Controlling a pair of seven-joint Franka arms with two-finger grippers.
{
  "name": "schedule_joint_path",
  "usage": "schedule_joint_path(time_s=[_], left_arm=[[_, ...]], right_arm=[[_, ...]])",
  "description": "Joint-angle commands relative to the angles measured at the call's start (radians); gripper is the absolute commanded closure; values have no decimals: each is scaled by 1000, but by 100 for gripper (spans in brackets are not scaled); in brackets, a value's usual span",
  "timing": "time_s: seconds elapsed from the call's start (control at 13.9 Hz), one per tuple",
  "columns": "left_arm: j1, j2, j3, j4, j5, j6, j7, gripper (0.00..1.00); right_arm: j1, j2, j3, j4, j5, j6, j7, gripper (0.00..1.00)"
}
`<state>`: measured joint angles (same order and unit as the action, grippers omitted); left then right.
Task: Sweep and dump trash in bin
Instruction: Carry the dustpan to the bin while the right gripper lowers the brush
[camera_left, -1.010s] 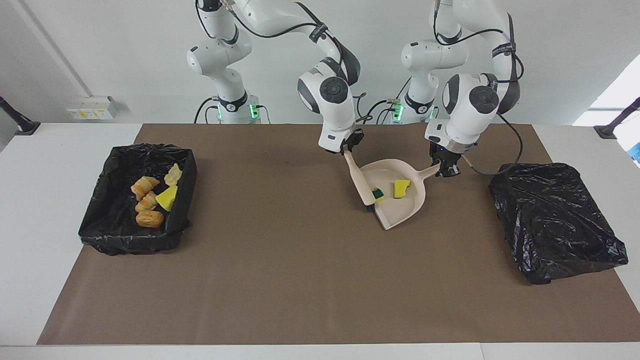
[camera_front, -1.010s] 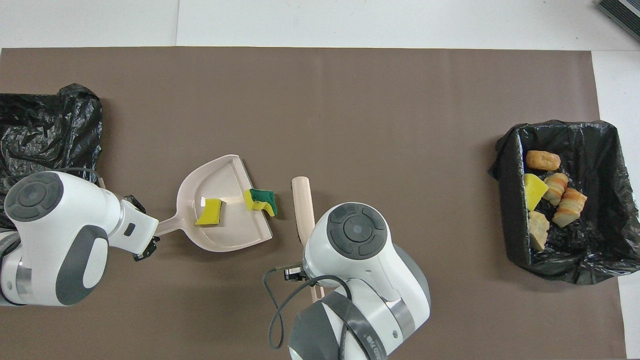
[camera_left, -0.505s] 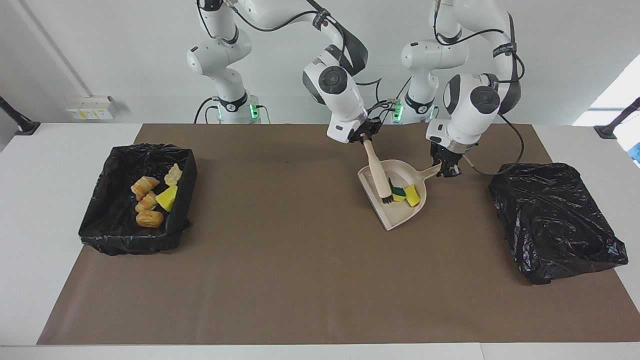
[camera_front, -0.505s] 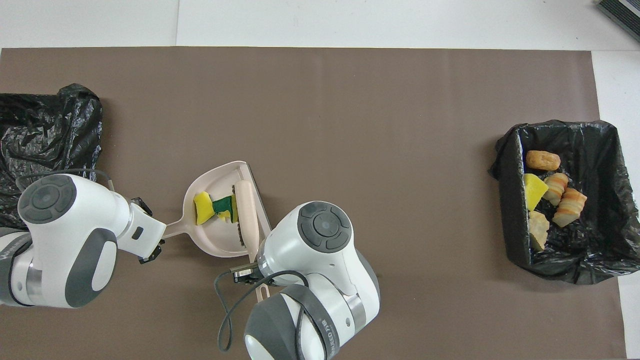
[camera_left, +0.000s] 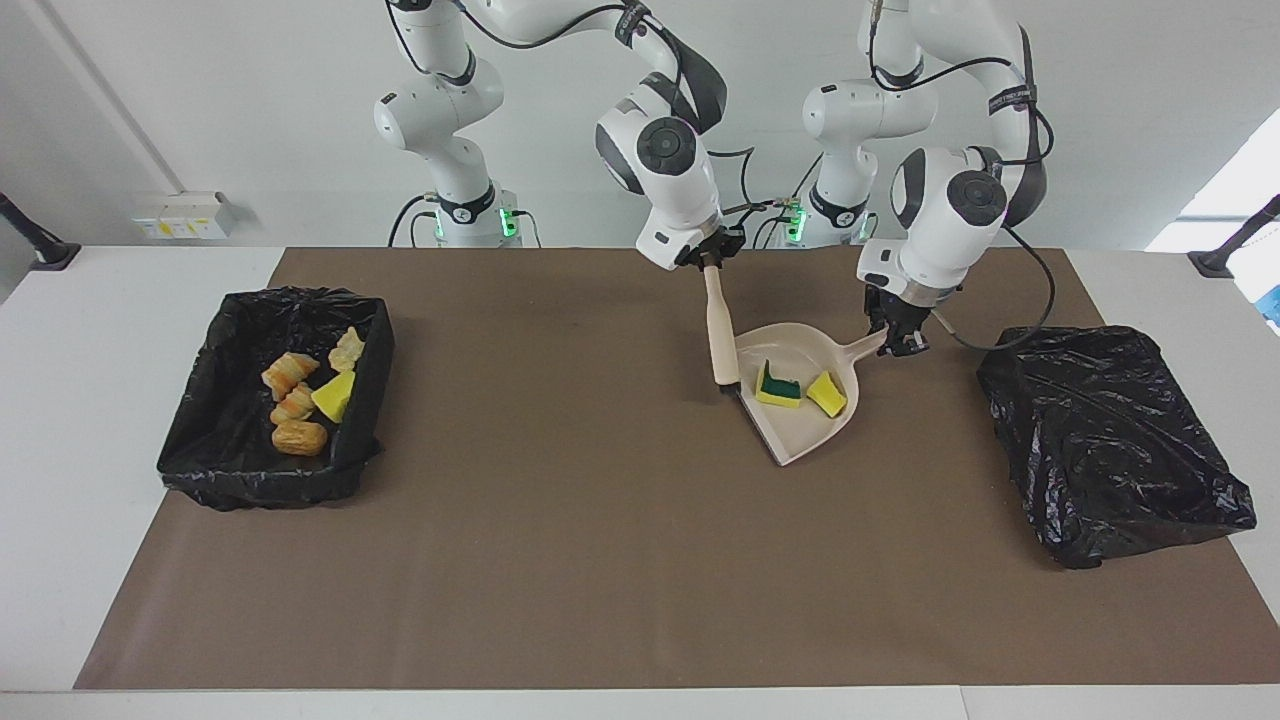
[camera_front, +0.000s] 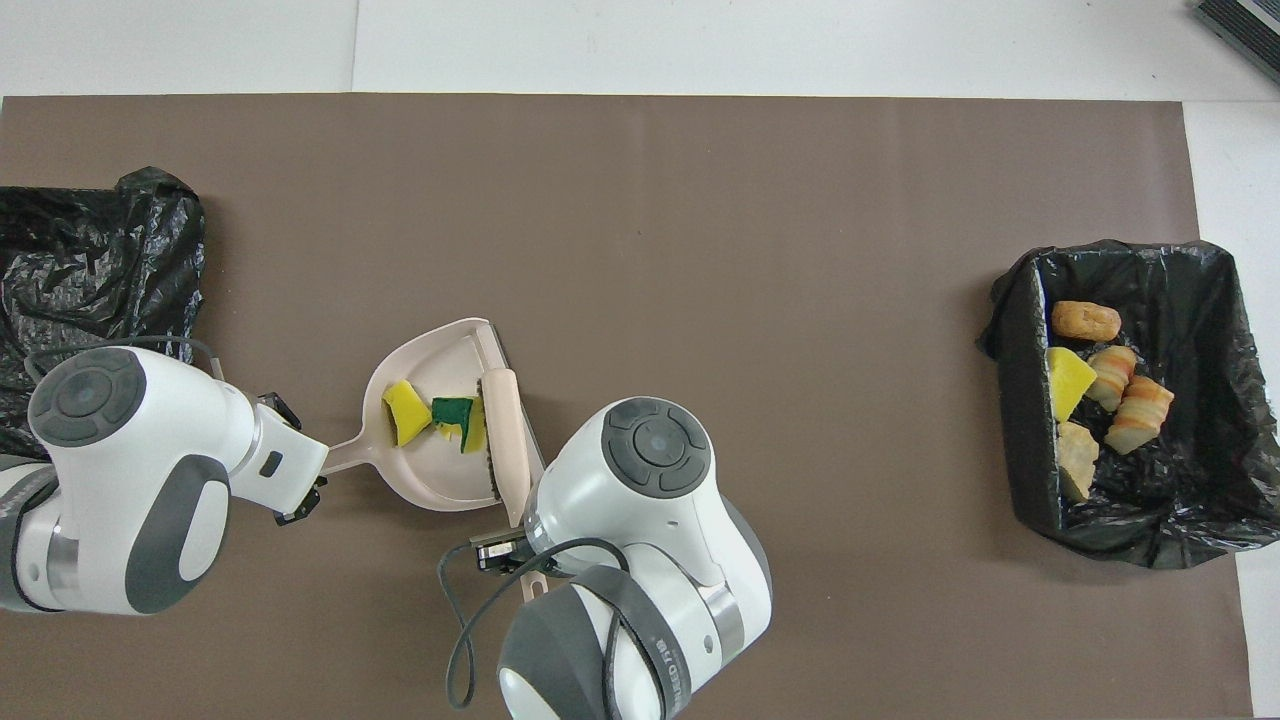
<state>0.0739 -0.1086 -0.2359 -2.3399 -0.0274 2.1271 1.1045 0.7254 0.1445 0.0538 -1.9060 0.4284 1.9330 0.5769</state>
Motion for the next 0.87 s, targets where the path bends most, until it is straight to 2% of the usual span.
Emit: schedule_joint_path(time_s=[0.0,0.22,0.36,0.43,0.65,0.79], left_arm=[[20,-17,1,14,-17,5,-2,100],[79,-19,1,91,-16,-50,40,100],[140,-17,3,177,-13,-171,99,100],[185,-17,3,220,-9,-211,118,100],[306,15,3,335,-6,-246,280,100],[362,56,3,401,-6,-245,371,100]], right_arm=[[-14,-100,3,-33,-75,-77,44,100],[40,-164,12,-88,-171,-72,185,100],[90,-232,12,-213,-171,54,205,100],[139,-229,12,-244,-172,107,243,100],[245,-111,12,-255,-226,254,383,100],[270,-62,12,-249,-240,302,411,100]])
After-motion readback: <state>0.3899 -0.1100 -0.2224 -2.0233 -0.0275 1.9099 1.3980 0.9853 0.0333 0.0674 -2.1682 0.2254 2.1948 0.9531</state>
